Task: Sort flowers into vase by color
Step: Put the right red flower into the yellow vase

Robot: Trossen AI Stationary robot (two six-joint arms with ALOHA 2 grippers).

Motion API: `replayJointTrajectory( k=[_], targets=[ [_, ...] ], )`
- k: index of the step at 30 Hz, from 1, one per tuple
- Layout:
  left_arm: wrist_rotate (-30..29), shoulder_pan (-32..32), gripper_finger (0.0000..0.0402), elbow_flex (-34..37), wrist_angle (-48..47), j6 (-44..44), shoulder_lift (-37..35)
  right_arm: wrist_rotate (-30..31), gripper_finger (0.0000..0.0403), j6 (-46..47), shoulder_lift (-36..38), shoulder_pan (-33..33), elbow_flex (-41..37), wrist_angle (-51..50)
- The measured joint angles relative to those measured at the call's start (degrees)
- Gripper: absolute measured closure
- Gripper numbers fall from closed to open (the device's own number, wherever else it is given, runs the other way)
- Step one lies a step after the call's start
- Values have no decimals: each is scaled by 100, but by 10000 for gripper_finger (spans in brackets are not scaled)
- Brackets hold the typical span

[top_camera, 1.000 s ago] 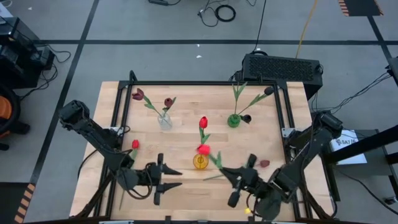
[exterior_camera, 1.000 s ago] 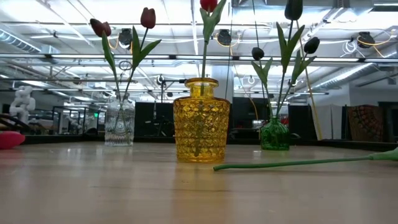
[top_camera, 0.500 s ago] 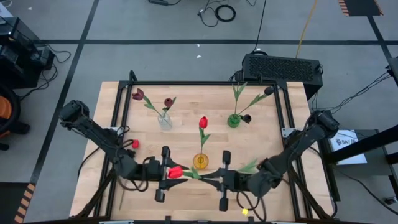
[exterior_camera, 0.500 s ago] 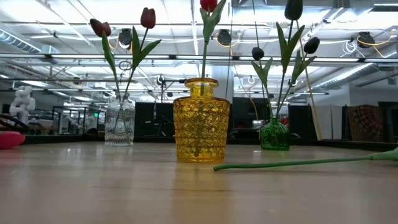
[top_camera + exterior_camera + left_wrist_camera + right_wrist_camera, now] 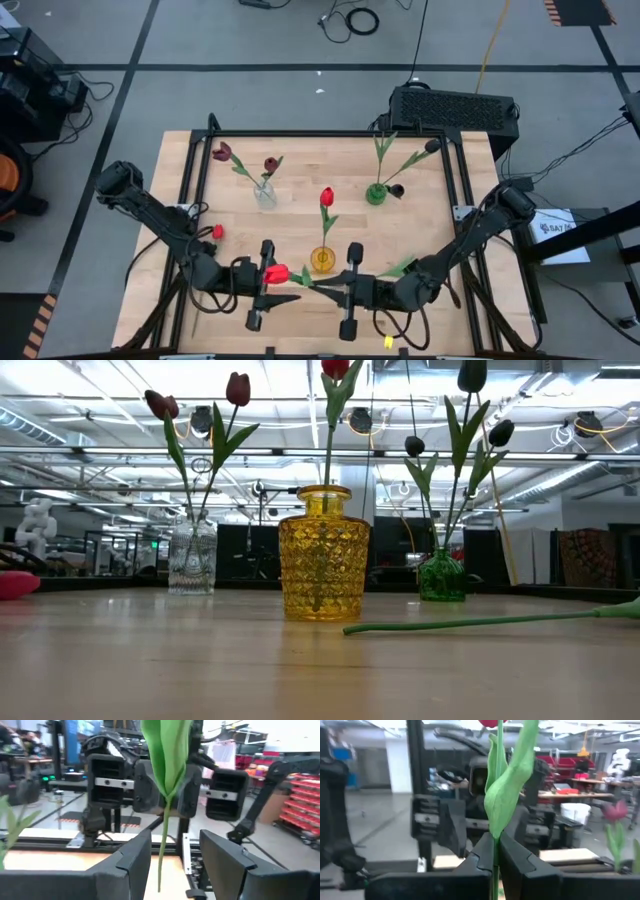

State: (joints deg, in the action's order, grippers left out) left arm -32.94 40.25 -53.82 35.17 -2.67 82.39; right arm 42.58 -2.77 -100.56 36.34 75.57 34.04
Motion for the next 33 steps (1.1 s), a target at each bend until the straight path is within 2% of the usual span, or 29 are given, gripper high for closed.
replayJointTrajectory(
  k=[5, 8, 12, 24, 28, 33],
  targets=[
    [187, -45, 226, 0, 67, -147, 52, -739, 397, 52, -128, -79, 0, 576],
    [330, -51, 226, 2, 226, -124, 160, -955, 397, 78, -255, -155, 0, 829],
    [551, -83, 226, 2, 499, 42, 297, -994, 397, 115, -394, -258, 0, 918],
    [521, -226, 229, 4, 571, 156, 389, -994, 397, 249, -445, -328, 0, 953],
    [523, -232, 266, 4, 584, 156, 389, -976, 397, 250, -445, -328, 0, 943],
    [626, -232, 365, 4, 470, 216, 389, -951, 392, 245, -444, -275, -1, 940]
  ],
)
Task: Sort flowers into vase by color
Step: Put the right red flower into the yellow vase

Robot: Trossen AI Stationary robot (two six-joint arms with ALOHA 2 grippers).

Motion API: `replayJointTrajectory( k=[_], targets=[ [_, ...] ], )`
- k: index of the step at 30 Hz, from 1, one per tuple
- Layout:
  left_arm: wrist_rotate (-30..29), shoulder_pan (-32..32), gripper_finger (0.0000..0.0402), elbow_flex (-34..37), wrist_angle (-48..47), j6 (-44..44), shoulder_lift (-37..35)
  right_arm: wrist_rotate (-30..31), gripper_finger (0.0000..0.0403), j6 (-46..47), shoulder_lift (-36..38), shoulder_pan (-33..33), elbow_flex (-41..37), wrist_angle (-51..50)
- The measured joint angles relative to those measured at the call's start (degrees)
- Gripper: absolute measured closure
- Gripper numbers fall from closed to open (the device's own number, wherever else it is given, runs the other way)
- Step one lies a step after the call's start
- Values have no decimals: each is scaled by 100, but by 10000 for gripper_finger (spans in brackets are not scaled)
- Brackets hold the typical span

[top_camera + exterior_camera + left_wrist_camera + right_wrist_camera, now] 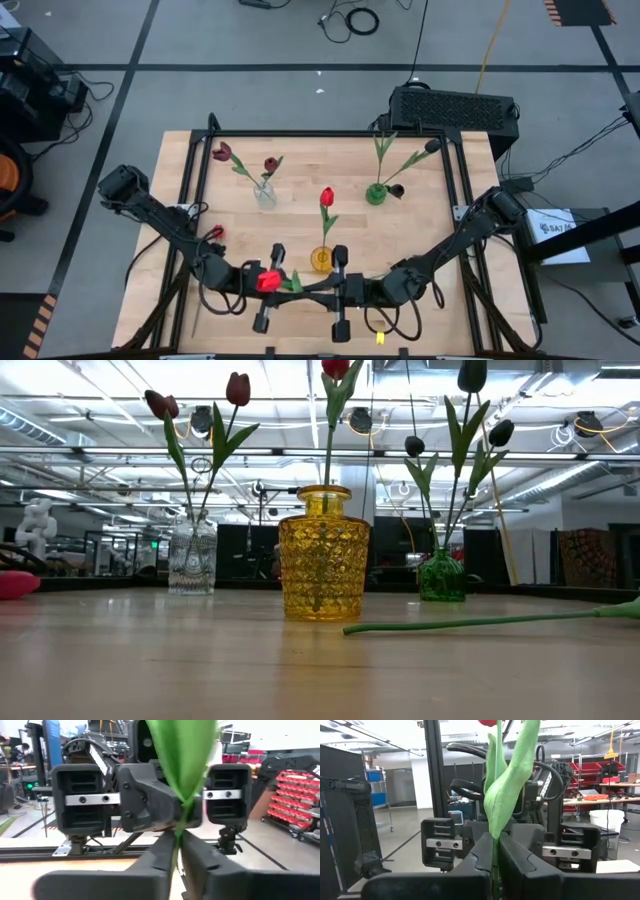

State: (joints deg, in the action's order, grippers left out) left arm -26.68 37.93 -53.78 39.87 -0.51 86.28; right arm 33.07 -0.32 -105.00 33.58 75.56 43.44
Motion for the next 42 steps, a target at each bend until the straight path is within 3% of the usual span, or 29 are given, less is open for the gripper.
replayJointTrajectory(
  k=[2, 7, 15, 22, 34, 42],
  targets=[
    [24, 2, 389, 0, -10, 86, 0, -3, 386, 49, -1, 3, -1, 4],
    [91, 0, 391, 0, -192, 89, -10, -16, 345, 179, 15, 37, -1, -91],
    [198, -7, 397, 0, -1392, -216, -441, -26, 250, 1260, 400, 114, 1, -1514],
    [256, -59, 399, -218, -2361, -355, -610, -24, 209, 1275, 429, 65, 1, -1920],
    [279, -268, 399, -264, -2665, -368, -534, 1, 218, 1332, 429, -99, 1, -2194],
    [270, -309, 391, -262, -2652, -370, -538, 3, 288, 1316, 429, -160, 1, -2300]
  ],
)
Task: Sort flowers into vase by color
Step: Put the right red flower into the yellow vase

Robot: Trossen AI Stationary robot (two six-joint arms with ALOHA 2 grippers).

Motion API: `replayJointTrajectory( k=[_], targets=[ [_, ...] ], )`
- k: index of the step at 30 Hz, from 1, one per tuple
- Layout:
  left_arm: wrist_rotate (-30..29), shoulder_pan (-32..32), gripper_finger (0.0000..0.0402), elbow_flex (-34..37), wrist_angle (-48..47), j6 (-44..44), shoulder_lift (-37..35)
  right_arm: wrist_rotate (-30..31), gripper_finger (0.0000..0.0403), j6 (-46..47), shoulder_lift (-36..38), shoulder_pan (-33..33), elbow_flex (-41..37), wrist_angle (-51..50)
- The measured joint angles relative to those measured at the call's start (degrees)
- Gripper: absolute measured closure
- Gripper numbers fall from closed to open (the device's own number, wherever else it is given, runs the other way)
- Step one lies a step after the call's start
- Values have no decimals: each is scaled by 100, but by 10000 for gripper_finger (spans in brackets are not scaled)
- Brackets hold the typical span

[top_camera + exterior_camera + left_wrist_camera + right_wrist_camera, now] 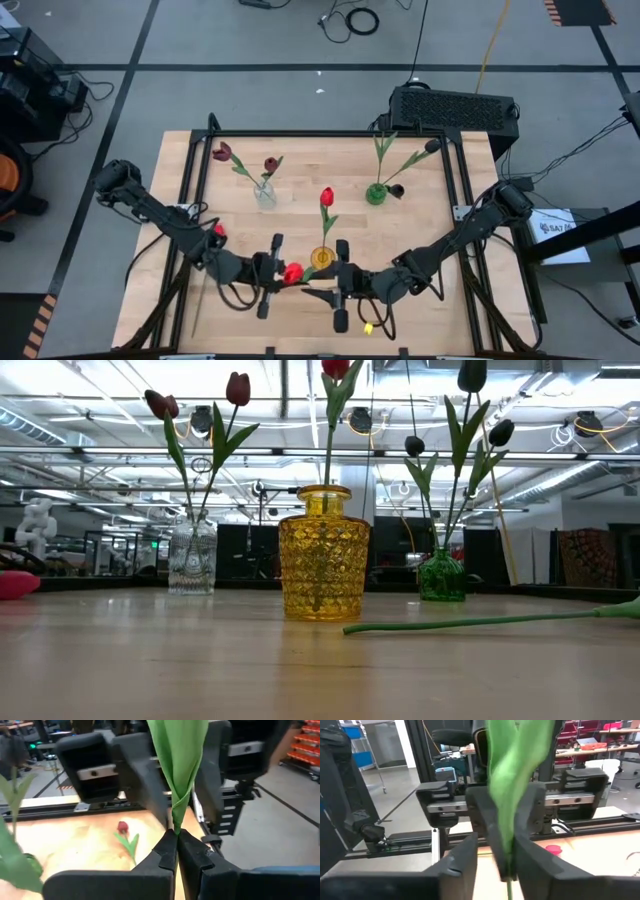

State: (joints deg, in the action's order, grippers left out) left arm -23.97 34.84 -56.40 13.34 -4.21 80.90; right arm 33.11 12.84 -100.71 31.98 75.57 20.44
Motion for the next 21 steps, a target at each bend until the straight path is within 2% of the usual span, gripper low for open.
replayJointTrajectory(
  k=[8, 15, 18, 21],
  targets=[
    [16, -63, 390, 0, -23, -29, 0, 47, 390, -81, 0, -48, 0, -80],
    [37, -66, 384, 0, -71, -455, 0, 140, 399, -126, -15, -27, -1, -65],
    [152, -69, 358, 0, -141, -604, 0, 470, 400, -101, 10, 93, -2, -91],
    [289, -27, 314, 0, -215, -648, 0, 813, 401, -117, 101, 228, -2, -47]
  ],
)
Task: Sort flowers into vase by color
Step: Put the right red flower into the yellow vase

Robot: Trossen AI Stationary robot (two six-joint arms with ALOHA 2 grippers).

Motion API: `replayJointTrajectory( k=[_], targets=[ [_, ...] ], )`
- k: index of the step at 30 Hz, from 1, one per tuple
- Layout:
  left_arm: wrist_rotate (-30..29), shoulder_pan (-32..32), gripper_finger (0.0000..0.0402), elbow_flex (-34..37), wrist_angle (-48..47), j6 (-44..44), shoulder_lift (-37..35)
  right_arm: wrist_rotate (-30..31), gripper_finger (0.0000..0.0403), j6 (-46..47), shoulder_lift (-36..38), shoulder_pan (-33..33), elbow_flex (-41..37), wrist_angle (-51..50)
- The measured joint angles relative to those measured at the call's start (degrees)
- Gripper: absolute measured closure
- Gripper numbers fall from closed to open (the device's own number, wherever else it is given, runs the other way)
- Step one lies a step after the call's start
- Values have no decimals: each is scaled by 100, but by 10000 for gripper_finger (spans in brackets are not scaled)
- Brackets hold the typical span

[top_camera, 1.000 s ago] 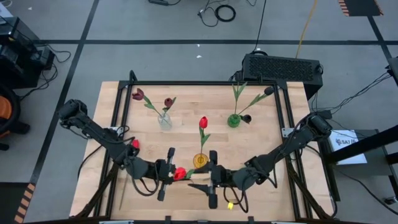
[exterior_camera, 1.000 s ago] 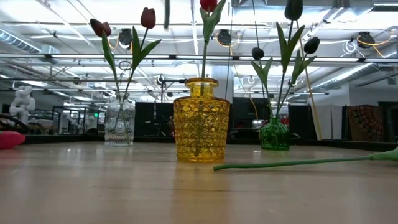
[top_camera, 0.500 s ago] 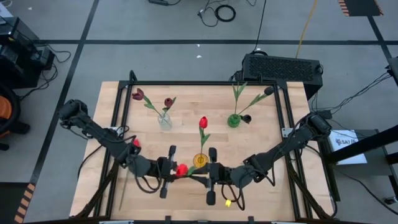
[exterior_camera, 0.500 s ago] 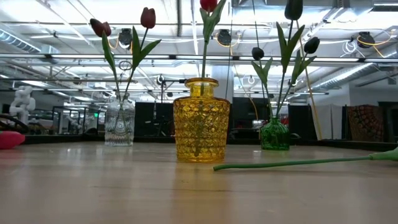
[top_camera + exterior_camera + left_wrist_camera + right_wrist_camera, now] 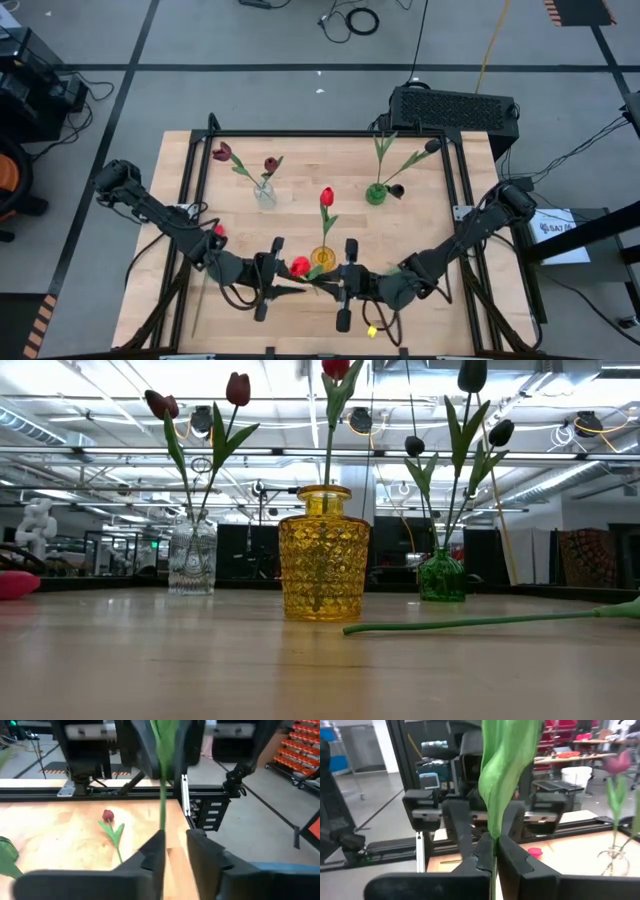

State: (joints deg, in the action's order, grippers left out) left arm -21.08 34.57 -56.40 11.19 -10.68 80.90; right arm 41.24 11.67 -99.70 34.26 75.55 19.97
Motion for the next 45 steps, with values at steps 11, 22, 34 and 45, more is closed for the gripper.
replayJointTrajectory(
  k=[11, 22, 34, 45],
  targets=[
    [-319, 43, 213, 0, -260, -107, -187, 999, 402, -73, 192, 296, -3, -381],
    [-345, 43, 213, 0, -1527, -602, -768, 642, 403, -712, 240, -289, -1060, 1344],
    [-345, 85, 213, 0, -1525, -688, -774, -253, 402, -1216, 1987, -519, -1276, 313],
    [-345, 87, 213, 0, -1454, -701, -774, 643, 402, -1320, 1866, 467, -2964, 3415]
  ],
)
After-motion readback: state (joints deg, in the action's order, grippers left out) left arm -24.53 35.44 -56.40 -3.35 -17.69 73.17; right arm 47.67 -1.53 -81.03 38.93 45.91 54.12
